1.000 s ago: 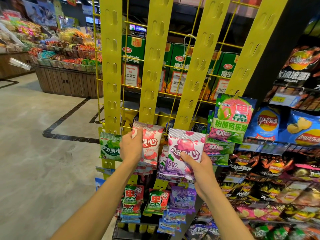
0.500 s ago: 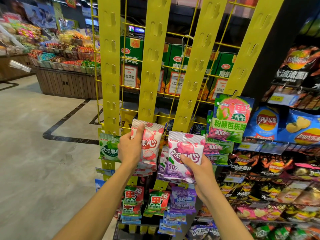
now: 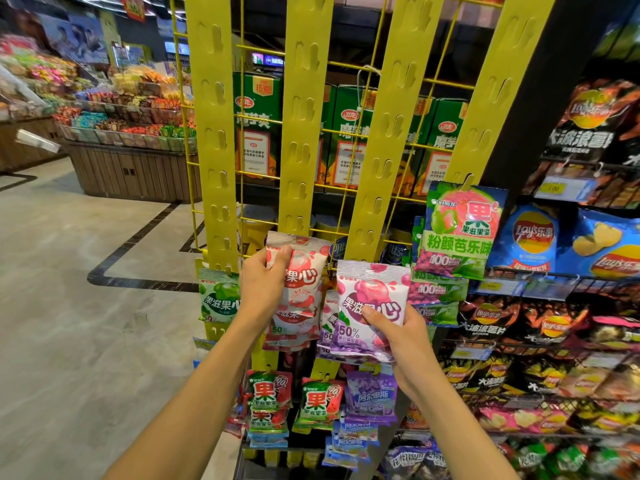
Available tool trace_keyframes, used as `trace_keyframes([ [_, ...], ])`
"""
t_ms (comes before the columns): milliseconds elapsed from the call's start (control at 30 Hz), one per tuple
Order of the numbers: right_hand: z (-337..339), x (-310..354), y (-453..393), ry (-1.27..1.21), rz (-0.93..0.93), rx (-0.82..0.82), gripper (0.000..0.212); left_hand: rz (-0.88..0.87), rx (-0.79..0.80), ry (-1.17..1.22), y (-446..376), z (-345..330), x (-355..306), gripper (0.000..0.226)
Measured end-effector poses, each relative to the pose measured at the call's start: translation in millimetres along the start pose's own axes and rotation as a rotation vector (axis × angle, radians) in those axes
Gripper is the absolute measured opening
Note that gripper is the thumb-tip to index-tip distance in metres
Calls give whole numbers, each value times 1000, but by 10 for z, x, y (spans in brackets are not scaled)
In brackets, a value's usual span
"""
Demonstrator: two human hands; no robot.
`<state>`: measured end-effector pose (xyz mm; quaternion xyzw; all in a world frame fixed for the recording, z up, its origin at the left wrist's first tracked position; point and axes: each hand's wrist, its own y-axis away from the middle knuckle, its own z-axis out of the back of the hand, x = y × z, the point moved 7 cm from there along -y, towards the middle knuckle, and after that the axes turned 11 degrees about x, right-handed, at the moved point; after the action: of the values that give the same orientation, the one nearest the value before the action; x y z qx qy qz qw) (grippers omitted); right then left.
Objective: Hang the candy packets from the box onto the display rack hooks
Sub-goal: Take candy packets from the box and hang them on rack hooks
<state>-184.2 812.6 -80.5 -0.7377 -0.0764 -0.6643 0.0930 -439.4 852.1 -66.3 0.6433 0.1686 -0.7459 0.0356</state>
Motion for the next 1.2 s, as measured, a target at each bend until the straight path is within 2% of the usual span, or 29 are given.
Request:
trace_keyframes([
  [100,-6,-13,0,-6,-4,3,21,15,7,48,14,-61,-65,41],
  [233,-15,-24,8,-14,-4,11,21,61,-90,80,4,-79,-95,48],
  [367,0,-21,18,-16,6,7,19,76,-158,79,20,-93,-103,36],
  [533,11,-34,28,2,8,4,20,97,-175,127,-3,-92,-27,54],
  [733,-15,-30,44,-9,22,18,21,112,-216,98,63,-81,-48,42],
  [1033,-37,-25,48,-27,21,29,21,149,-211,-4,43,-35,219,73],
  [1200,-46,-32,49,-15,14,35,19,152,-205,-5,95,-20,282,65],
])
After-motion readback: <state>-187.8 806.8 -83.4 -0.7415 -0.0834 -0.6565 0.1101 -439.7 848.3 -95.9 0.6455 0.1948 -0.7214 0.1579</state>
